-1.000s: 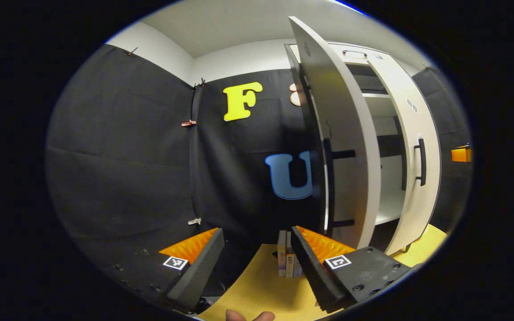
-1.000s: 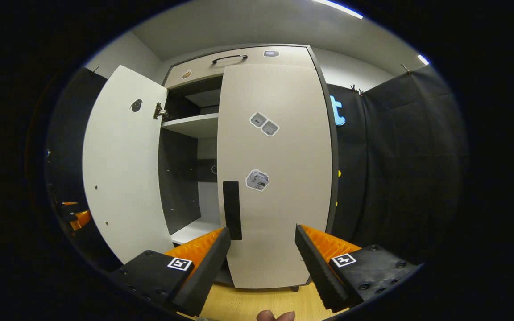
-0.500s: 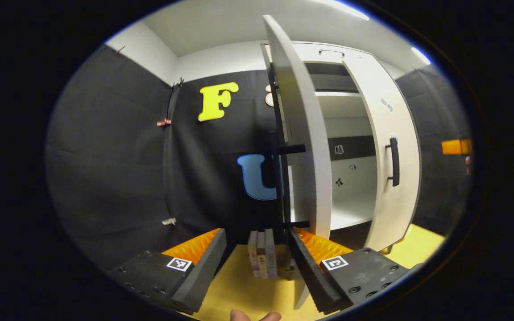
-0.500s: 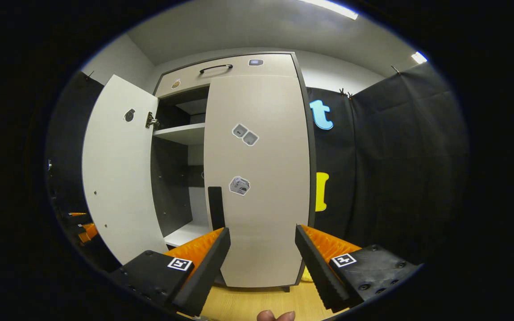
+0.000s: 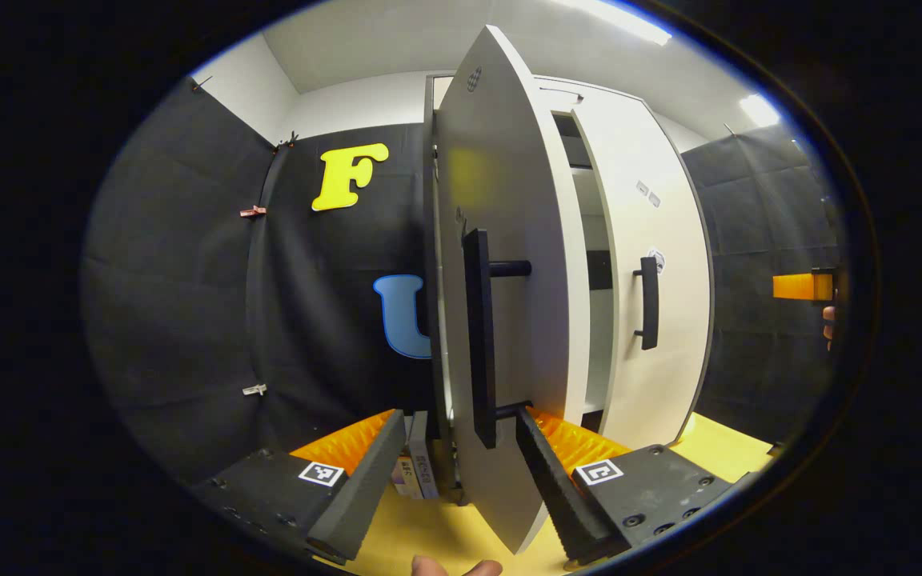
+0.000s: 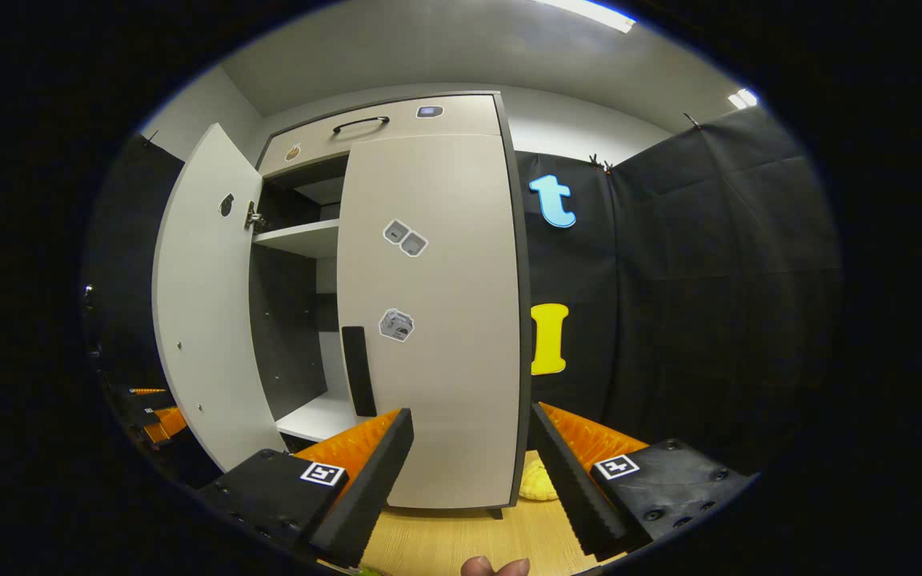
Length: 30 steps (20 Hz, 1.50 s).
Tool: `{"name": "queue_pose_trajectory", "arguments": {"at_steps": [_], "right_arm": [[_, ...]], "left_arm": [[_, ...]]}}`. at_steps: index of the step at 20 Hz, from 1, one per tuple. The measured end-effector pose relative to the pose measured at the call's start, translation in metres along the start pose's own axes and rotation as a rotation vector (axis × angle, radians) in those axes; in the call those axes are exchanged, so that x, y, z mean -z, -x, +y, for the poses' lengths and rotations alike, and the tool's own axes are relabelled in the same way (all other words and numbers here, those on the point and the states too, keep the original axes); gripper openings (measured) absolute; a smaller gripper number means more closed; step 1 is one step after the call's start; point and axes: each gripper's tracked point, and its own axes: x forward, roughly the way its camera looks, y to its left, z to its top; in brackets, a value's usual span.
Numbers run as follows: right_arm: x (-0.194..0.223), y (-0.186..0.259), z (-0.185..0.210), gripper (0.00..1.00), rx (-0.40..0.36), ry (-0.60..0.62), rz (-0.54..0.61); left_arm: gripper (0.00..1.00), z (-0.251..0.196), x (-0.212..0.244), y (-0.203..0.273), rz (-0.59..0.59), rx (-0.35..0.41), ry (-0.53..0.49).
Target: Grasp the bottle in the cabinet with the left hand and place it on the coaster, then close the right door with the right hand and the left door with the left hand.
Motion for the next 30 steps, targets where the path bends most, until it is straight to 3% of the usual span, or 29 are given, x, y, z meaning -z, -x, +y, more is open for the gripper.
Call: {"name": "queue_pose_trajectory", "arguments": {"at_steps": [13, 20, 21, 22, 28, 29, 30], "right_arm": [[0.007, 0.018, -0.049, 0.97, 0.076, -0.019, 0.017], [0.007, 0.022, -0.065, 0.97, 0.108, -0.028, 0.019], [0.007, 0.023, -0.066, 0.97, 0.111, -0.027, 0.020], [0.007, 0.023, -0.067, 0.97, 0.111, -0.028, 0.021], [0.008, 0.027, -0.077, 0.97, 0.127, -0.028, 0.024], [0.008, 0.027, -0.079, 0.97, 0.131, -0.030, 0.025], [0.009, 0.028, -0.081, 0.97, 0.135, -0.032, 0.026]], "left_arm": [[0.91, -0.085, -0.023, -0.034, -0.023, 0.115, -0.041], [0.96, -0.082, -0.022, -0.042, -0.010, 0.109, -0.016], [1.00, -0.083, -0.022, -0.043, -0.010, 0.113, -0.014], [0.96, -0.084, -0.022, -0.044, -0.010, 0.119, -0.008], [0.96, -0.083, -0.023, -0.047, -0.003, 0.115, 0.007], [1.00, -0.083, -0.024, -0.047, -0.008, 0.112, -0.001], [0.96, -0.083, -0.023, -0.047, -0.010, 0.111, -0.006]]}}
